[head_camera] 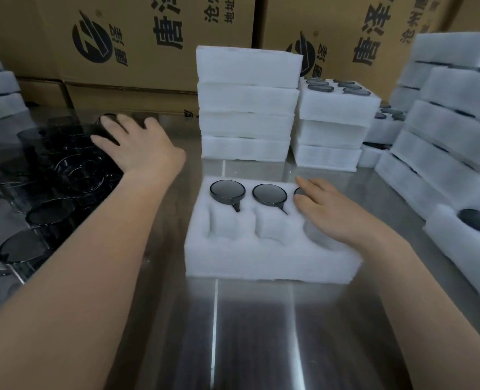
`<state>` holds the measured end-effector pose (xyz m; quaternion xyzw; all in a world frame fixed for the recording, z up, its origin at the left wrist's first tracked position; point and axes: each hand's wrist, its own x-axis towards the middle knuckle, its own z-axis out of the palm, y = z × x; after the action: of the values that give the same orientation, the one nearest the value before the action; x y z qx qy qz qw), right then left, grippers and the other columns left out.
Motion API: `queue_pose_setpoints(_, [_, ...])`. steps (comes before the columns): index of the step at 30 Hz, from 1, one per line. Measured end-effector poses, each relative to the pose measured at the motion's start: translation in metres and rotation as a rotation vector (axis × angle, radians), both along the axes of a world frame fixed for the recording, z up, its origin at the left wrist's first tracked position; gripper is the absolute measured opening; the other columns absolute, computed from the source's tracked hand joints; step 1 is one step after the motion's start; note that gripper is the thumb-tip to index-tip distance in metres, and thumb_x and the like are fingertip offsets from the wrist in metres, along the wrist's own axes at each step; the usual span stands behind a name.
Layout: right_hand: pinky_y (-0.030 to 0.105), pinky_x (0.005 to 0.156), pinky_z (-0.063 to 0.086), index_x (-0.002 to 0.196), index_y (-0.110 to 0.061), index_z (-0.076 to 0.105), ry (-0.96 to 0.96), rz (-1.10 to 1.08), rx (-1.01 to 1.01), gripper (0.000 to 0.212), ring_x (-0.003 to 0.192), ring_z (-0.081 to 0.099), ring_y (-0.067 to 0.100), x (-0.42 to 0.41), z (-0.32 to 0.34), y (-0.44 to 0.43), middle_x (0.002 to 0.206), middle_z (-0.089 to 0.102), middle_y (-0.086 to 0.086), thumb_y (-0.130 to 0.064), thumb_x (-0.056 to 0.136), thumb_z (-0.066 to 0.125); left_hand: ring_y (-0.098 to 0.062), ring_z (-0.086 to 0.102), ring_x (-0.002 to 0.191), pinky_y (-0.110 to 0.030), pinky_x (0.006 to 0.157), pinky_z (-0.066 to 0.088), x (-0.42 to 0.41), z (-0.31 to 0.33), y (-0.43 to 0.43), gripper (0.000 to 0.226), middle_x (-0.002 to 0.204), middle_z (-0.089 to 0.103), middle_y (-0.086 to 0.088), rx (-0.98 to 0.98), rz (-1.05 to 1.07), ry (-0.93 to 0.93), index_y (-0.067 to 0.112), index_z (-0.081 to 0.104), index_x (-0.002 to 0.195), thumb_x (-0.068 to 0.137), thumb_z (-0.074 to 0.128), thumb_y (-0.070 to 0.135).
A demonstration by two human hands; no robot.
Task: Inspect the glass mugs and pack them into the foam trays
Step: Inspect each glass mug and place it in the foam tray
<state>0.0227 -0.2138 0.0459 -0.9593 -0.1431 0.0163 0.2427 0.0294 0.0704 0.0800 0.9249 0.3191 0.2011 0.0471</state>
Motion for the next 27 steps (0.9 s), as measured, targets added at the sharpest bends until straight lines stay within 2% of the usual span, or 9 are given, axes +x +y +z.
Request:
queue_pose_setpoints(2, [0.026, 0.102, 0.023, 0.154, -0.030, 0.023, -0.004, -0.004, 0.005, 0.057, 0.143, 0.027, 0.016, 0.000, -0.001, 0.000, 0.158, 0.021, -0.013, -0.043, 0.100, 0.032, -0.046, 0.012, 0.143, -0.061, 0.114, 0.008, 0.002, -0.006, 0.010, 0.062, 0.153, 0.026, -0.025, 0.005, 0.024, 0.078, 0.010, 0.041, 0.139, 0.086, 0.054, 0.039])
queue_pose_setpoints(5, [0.025, 0.098, 0.023, 0.154, -0.030, 0.024, -0.010, -0.011, 0.020, 0.057, 0.142, 0.029, 0.015, 0.001, -0.002, 0.000, 0.158, 0.022, -0.013, -0.042, 0.100, 0.033, -0.044, 0.027, 0.134, -0.053, 0.113, 0.016, 0.000, -0.014, 0.019, 0.049, 0.141, 0.042, -0.024, 0.097, 0.035, 0.097, 0.008, 0.053, 0.125, 0.085, 0.057, 0.035])
queue_pose_setpoints(8, [0.024, 0.097, 0.023, 0.153, -0.031, 0.026, -0.017, -0.018, 0.032, 0.056, 0.141, 0.030, 0.014, 0.001, -0.003, -0.001, 0.157, 0.023, -0.013, -0.043, 0.099, 0.035, -0.046, 0.029, 0.130, -0.051, 0.111, 0.020, -0.003, -0.013, 0.022, 0.043, 0.137, 0.042, -0.026, 0.138, 0.043, 0.074, 0.006, 0.054, 0.121, 0.084, 0.060, 0.027])
queue_pose_setpoints(11, [0.023, 0.098, 0.023, 0.153, -0.030, 0.027, -0.019, -0.016, 0.047, 0.057, 0.141, 0.030, 0.013, 0.002, -0.003, -0.001, 0.156, 0.025, -0.013, -0.043, 0.099, 0.036, -0.048, 0.034, 0.127, -0.050, 0.111, 0.017, -0.003, -0.005, 0.027, 0.041, 0.134, 0.042, -0.026, 0.134, 0.083, 0.119, 0.008, 0.053, 0.122, 0.085, 0.060, 0.023])
queue_pose_setpoints(15, [0.024, 0.098, 0.024, 0.153, -0.030, 0.027, -0.024, -0.014, 0.040, 0.057, 0.139, 0.032, 0.013, 0.002, -0.003, -0.001, 0.155, 0.026, -0.013, -0.043, 0.099, 0.035, -0.044, 0.050, 0.108, -0.046, 0.108, 0.018, -0.003, 0.001, 0.034, 0.024, 0.115, 0.049, -0.022, 0.165, 0.079, 0.148, 0.009, 0.057, 0.105, 0.081, 0.058, 0.011])
queue_pose_setpoints(18, [0.024, 0.098, 0.025, 0.153, -0.030, 0.027, -0.020, -0.012, 0.039, 0.057, 0.139, 0.033, 0.013, 0.002, -0.003, 0.000, 0.155, 0.027, -0.013, -0.044, 0.099, 0.035, -0.041, 0.054, 0.098, -0.045, 0.105, 0.021, -0.005, 0.003, 0.037, 0.016, 0.103, 0.052, -0.020, 0.201, 0.046, 0.129, 0.008, 0.058, 0.093, 0.078, 0.055, 0.004])
queue_pose_setpoints(22, [0.023, 0.097, 0.023, 0.153, -0.030, 0.027, -0.014, -0.011, 0.047, 0.057, 0.138, 0.033, 0.012, 0.002, -0.003, -0.001, 0.154, 0.028, -0.013, -0.043, 0.099, 0.036, -0.037, 0.056, 0.085, -0.042, 0.101, 0.026, -0.010, 0.006, 0.041, 0.017, 0.090, 0.055, -0.017, 0.253, -0.006, 0.035, 0.008, 0.061, 0.084, 0.075, 0.055, -0.005])
queue_pose_setpoints(25, [0.022, 0.097, 0.023, 0.154, -0.029, 0.027, -0.017, -0.009, 0.041, 0.056, 0.139, 0.032, 0.012, 0.001, -0.002, -0.001, 0.155, 0.027, -0.012, -0.042, 0.099, 0.036, -0.036, 0.054, 0.082, -0.043, 0.097, 0.030, -0.011, 0.008, 0.042, 0.019, 0.086, 0.057, -0.017, 0.243, -0.059, -0.018, 0.007, 0.063, 0.085, 0.076, 0.056, -0.007])
queue_pose_setpoints(27, [0.022, 0.097, 0.023, 0.154, -0.029, 0.027, -0.012, -0.005, 0.036, 0.057, 0.139, 0.032, 0.013, 0.000, -0.001, 0.000, 0.155, 0.027, -0.011, -0.042, 0.100, 0.036, -0.039, 0.056, 0.088, -0.042, 0.093, 0.032, -0.012, 0.007, 0.041, 0.023, 0.091, 0.061, -0.020, 0.236, -0.097, -0.059, 0.006, 0.065, 0.094, 0.078, 0.057, -0.009])
